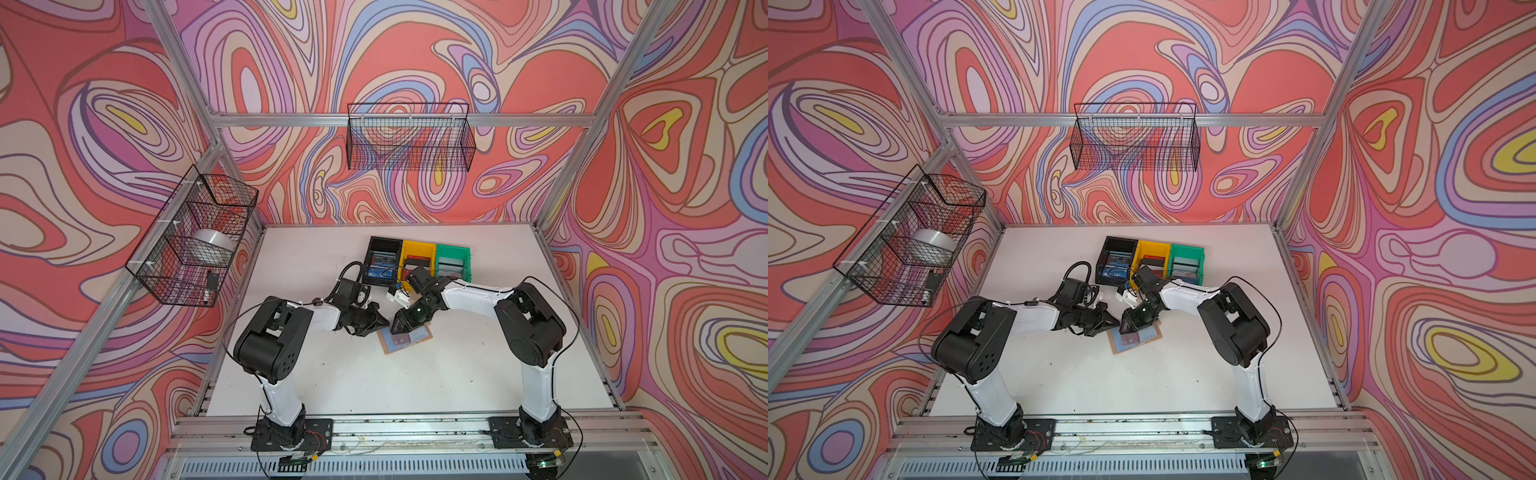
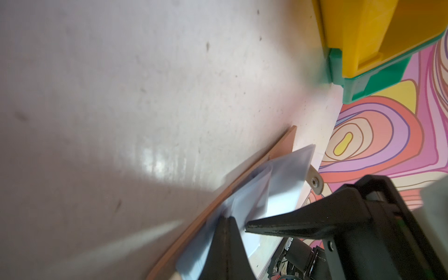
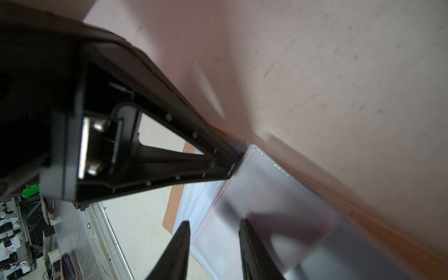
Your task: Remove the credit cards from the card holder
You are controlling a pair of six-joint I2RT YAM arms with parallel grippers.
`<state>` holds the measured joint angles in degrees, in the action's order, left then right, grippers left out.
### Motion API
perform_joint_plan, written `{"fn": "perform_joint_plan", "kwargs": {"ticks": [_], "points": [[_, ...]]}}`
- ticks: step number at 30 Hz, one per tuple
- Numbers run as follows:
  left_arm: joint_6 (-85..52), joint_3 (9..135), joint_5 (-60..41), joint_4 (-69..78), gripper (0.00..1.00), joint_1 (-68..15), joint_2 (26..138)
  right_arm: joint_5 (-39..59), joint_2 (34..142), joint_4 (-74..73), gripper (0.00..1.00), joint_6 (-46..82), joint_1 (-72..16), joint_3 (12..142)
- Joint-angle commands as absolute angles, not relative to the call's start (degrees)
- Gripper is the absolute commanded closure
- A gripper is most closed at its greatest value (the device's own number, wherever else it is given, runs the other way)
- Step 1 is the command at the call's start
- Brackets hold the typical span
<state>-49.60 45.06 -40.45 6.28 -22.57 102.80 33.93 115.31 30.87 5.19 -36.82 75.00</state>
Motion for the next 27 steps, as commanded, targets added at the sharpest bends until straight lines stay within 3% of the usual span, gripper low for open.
{"fn": "perform_joint_plan", "kwargs": {"ticks": [1,15,27], "points": [[-50.1,43.08,-35.85,3.46,1.0,-23.35,106.95,26.92,118.53,33.41,0.62,6.07,-36.74,74.02],[-50.16,42.1,-35.81,4.04,1.0,-23.36,107.71,17.37,118.98,37.75,0.65,7.03,-32.07,72.2],[-49.83,43.19,-36.64,3.46,1.0,-23.34,108.1,20.57,115.09,36.98,0.65,6.34,-31.38,72.73]]}}
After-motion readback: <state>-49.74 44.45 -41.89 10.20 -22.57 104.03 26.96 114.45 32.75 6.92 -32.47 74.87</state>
